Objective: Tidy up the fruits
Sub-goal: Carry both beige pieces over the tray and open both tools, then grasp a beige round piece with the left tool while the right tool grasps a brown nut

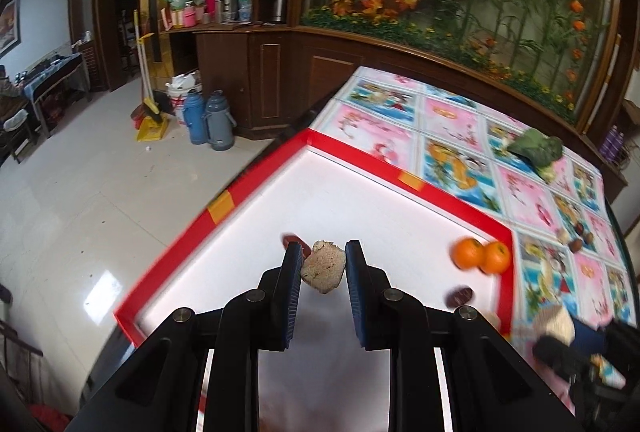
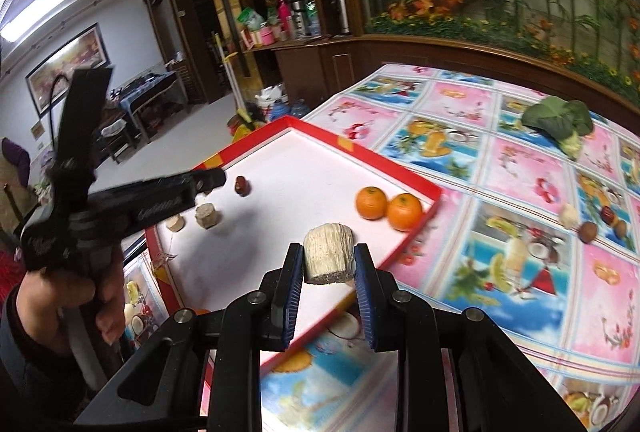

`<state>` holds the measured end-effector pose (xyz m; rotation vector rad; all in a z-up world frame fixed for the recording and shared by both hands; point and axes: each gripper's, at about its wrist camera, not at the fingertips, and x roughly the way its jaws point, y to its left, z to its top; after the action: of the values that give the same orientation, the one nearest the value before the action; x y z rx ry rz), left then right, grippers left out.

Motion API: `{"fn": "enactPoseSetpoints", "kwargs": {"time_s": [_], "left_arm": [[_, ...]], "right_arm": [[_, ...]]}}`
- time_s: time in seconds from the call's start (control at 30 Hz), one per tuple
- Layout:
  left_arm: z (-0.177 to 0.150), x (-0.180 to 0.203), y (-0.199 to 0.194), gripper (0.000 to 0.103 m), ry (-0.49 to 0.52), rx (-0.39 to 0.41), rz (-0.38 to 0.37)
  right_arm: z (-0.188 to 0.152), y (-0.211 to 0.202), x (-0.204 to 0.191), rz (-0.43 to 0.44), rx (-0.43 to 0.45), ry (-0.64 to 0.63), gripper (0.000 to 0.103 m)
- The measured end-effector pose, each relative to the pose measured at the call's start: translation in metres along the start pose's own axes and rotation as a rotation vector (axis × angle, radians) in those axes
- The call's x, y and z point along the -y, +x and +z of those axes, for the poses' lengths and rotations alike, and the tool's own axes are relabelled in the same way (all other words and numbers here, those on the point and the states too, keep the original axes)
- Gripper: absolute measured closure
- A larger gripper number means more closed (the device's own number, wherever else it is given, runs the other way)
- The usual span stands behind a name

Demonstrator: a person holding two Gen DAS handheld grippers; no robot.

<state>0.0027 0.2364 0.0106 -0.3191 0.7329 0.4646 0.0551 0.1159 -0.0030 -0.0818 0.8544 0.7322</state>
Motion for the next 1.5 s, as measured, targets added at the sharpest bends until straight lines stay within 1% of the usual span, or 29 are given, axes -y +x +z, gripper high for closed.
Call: {"fn": "enactPoseSetpoints", "kwargs": {"time_s": [0.1, 0.23, 0.4, 0.63, 0.7, 0.73, 0.77, 0.8, 0.83, 0.87, 0.93, 0.97, 1.0, 1.03, 1.07, 1.1, 1.13, 1.17, 1.2, 1.23, 1.27, 1.37, 1.43, 1.47, 1.5], "left_arm": [[0.012, -0.003, 0.019, 0.082, -0.007, -0.013, 0.017], [0.02, -0.005, 0.036, 0.082, -0.008, -0.032, 0.018], [0.022, -0.008, 0.048, 0.082, 0.002, -0.044, 0.025], [0.024, -0.012, 0.064, 0.082, 0.007, -0.072, 0.054], [0.025, -0.014, 0.068, 0.081, 0.004, -0.079, 0.068], [0.024, -0.014, 0.069, 0.081, 0.005, -0.085, 0.076], [0.025, -0.014, 0.07, 0.075, 0.005, -0.09, 0.081], [0.025, -0.016, 0.071, 0.06, -0.003, -0.09, 0.085], [0.025, -0.016, 0.069, 0.052, -0.01, -0.083, 0.089], [0.026, -0.017, 0.067, 0.044, -0.018, -0.069, 0.096], [0.027, -0.019, 0.061, 0.043, -0.03, -0.048, 0.108], [0.026, -0.02, 0.058, 0.039, -0.038, -0.044, 0.108], [0.027, -0.022, 0.053, 0.032, -0.057, -0.031, 0.107], [0.026, -0.023, 0.047, 0.027, -0.075, -0.016, 0.104], [0.025, -0.023, 0.043, 0.016, -0.094, -0.004, 0.098], [0.024, -0.024, 0.037, 0.008, -0.115, 0.007, 0.093], [0.023, -0.024, 0.032, 0.004, -0.137, 0.02, 0.091], [0.021, -0.023, 0.027, 0.001, -0.152, 0.03, 0.092], [0.019, -0.021, 0.022, 0.001, -0.165, 0.039, 0.09], [0.018, -0.019, 0.018, 0.001, -0.174, 0.041, 0.082], [0.016, -0.014, 0.015, 0.001, -0.181, 0.042, 0.068], [0.01, 0.007, 0.004, 0.001, -0.17, 0.053, 0.024], [0.005, 0.031, -0.002, 0.001, -0.125, 0.058, -0.013], [0.002, 0.042, -0.004, 0.001, -0.101, 0.057, -0.031], [-0.002, 0.058, -0.005, 0.001, -0.067, 0.053, -0.054]], "right_arm": [[0.002, 0.009, -0.006, 0.017, -0.017, -0.019, 0.078], [0.002, 0.017, -0.013, 0.027, -0.03, -0.034, 0.078], [0.002, 0.029, -0.011, 0.019, -0.047, -0.025, 0.078], [0.001, 0.043, -0.017, 0.049, -0.076, -0.041, 0.078], [-0.001, 0.047, -0.016, 0.048, -0.088, -0.036, 0.077], [-0.001, 0.049, -0.015, 0.05, -0.093, -0.033, 0.074], [-0.002, 0.05, -0.015, 0.052, -0.1, -0.033, 0.074], [-0.003, 0.052, -0.015, 0.053, -0.109, -0.034, 0.074], [-0.004, 0.053, -0.015, 0.052, -0.115, -0.036, 0.074], [-0.005, 0.053, -0.016, 0.053, -0.113, -0.034, 0.067], [-0.004, 0.049, -0.015, 0.053, -0.102, -0.025, 0.062], [-0.004, 0.045, -0.014, 0.05, -0.089, -0.02, 0.062], [-0.003, 0.042, -0.013, 0.049, -0.08, -0.017, 0.062], [-0.002, 0.036, -0.011, 0.043, -0.065, -0.01, 0.058], [-0.002, 0.029, -0.007, 0.035, -0.049, -0.003, 0.052], [-0.003, 0.021, -0.002, 0.024, -0.029, 0.009, 0.048], [-0.004, 0.011, 0.006, 0.012, -0.007, 0.025, 0.042], [-0.008, -0.001, 0.017, -0.004, 0.015, 0.047, 0.039], [-0.01, -0.009, 0.026, -0.021, 0.028, 0.064, 0.036], [-0.016, -0.02, 0.038, -0.047, 0.044, 0.087, 0.03], [-0.02, -0.028, 0.05, -0.071, 0.056, 0.105, 0.027], [-0.04, -0.053, 0.1, -0.177, 0.067, 0.187, 0.026], [-0.057, -0.066, 0.143, -0.258, 0.053, 0.273, 0.025], [-0.062, -0.07, 0.159, -0.29, 0.049, 0.296, 0.025], [-0.069, -0.075, 0.181, -0.341, 0.044, 0.326, 0.025]]}}
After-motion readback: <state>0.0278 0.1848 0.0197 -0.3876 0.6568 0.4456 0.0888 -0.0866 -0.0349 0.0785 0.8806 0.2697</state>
